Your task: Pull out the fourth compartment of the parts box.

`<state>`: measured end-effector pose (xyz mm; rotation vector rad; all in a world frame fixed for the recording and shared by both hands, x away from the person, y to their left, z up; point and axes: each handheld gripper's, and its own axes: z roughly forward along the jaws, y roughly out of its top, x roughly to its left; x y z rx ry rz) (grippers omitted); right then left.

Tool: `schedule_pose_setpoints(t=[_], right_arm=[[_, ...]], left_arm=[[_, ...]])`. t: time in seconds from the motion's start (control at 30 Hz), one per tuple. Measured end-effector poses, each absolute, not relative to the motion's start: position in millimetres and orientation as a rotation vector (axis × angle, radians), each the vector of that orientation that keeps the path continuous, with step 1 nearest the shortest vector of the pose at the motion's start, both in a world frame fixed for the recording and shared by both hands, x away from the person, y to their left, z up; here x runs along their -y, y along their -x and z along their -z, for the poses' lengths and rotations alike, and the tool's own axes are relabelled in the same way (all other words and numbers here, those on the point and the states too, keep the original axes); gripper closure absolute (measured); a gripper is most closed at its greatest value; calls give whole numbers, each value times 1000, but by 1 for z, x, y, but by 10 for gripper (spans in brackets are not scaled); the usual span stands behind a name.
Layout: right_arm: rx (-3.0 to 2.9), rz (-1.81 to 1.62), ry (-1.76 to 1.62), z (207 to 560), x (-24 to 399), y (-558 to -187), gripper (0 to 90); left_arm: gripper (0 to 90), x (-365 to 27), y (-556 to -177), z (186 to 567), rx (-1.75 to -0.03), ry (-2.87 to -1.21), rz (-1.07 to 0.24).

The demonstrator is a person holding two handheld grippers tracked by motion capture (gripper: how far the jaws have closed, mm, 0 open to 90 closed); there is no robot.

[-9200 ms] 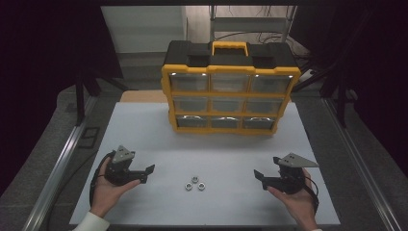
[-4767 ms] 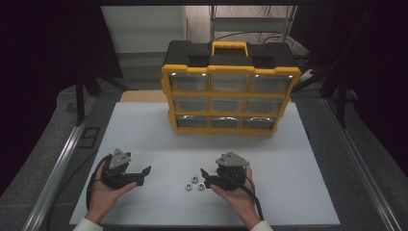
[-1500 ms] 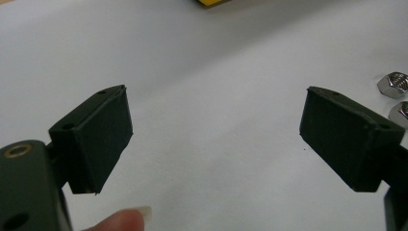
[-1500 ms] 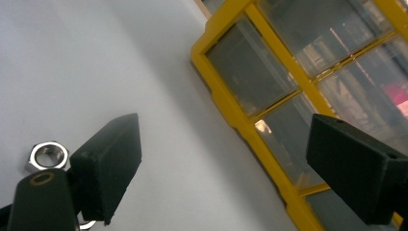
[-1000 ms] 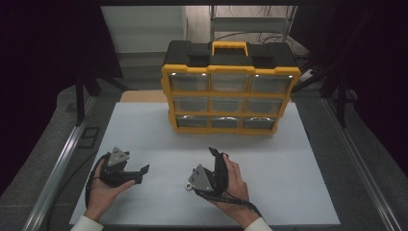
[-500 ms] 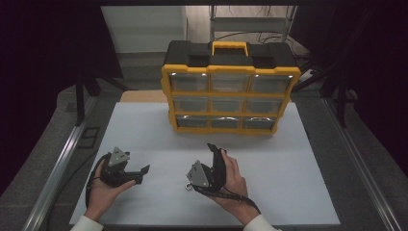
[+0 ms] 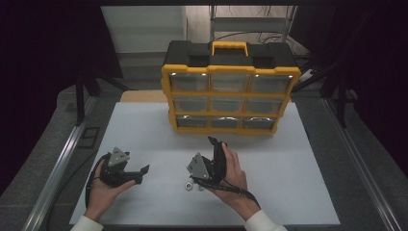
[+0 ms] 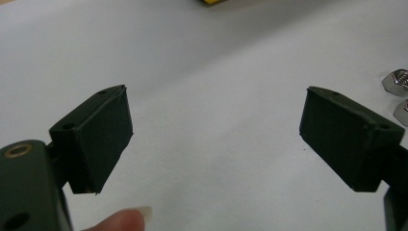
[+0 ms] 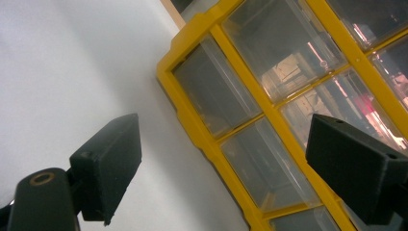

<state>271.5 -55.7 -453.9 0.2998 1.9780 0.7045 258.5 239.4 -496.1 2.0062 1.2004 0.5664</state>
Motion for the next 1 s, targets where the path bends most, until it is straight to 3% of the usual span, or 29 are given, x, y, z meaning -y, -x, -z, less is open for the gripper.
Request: schedule_pose_setpoints(t=[1.0], right_arm=[[-1932, -699, -282, 437, 47, -289, 142]], left_arm=[[121, -240, -259, 496, -1202, -2007, -567]])
